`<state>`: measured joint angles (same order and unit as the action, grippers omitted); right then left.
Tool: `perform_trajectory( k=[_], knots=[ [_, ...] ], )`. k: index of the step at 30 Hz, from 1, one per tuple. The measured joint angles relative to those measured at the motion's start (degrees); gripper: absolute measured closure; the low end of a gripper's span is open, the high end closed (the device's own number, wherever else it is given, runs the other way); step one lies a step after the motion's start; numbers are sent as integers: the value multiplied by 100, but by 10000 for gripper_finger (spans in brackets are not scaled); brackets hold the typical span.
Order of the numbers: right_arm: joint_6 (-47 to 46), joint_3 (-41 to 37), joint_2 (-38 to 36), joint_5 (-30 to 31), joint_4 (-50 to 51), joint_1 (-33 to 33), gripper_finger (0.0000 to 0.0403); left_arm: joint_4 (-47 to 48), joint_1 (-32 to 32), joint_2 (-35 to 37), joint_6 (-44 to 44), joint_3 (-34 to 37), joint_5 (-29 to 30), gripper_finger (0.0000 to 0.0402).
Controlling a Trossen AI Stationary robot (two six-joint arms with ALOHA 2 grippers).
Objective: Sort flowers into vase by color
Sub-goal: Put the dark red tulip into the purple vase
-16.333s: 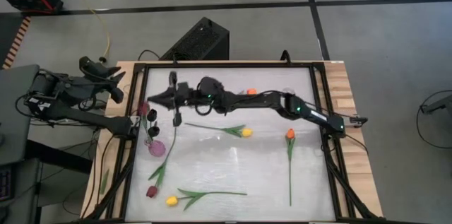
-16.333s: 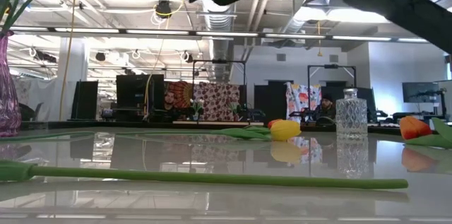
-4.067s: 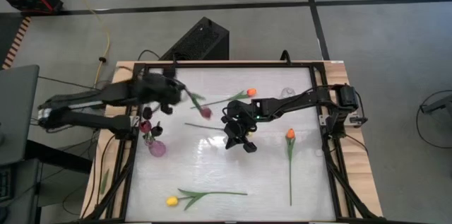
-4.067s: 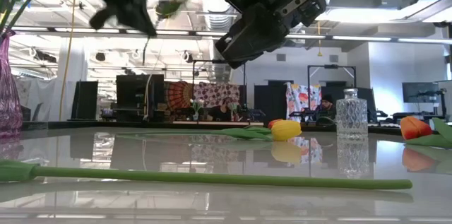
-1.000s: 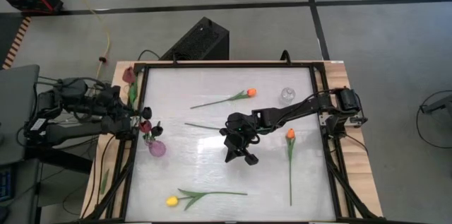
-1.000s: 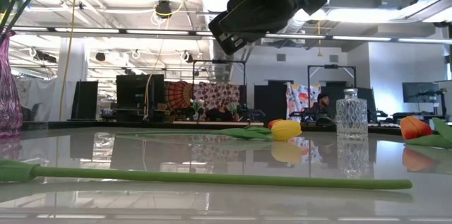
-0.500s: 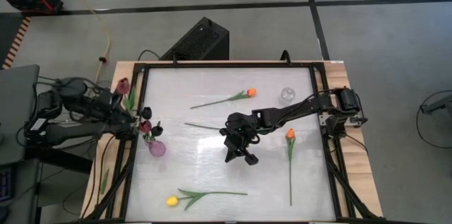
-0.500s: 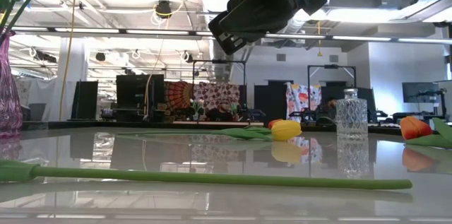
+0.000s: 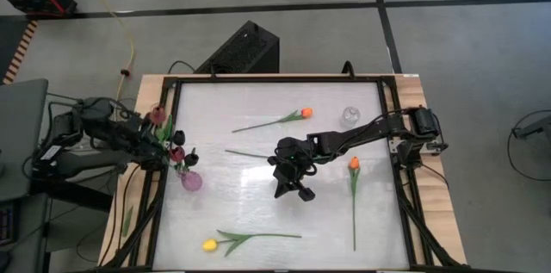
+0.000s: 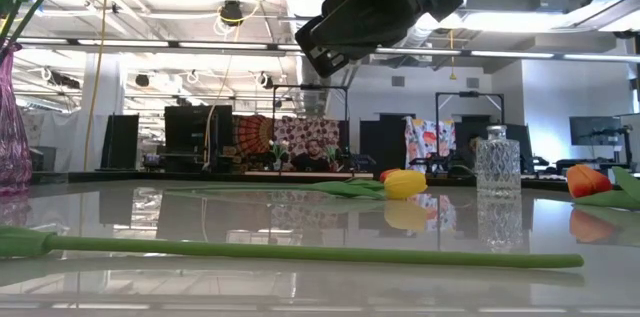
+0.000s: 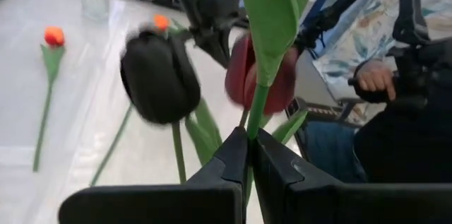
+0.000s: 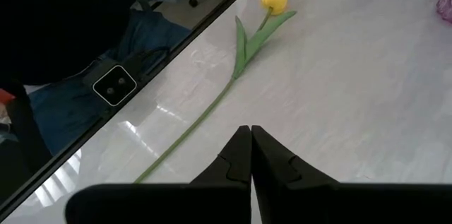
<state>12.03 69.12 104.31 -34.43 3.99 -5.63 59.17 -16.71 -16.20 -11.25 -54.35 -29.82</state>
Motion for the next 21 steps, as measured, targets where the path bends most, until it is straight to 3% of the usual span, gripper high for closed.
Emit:
perform_trajectory(
  k=[9,15,21],
  knots=[
    [-4,0,0,0,21,0,372,-115,2,911,-182,404,-92,402],
    [-4,0,0,1,-27,13,372,-117,2,1449,-244,404,318,402],
    [-10,0,2,1,-31,11,372,-123,2,1530,-247,404,514,402]
  ],
)
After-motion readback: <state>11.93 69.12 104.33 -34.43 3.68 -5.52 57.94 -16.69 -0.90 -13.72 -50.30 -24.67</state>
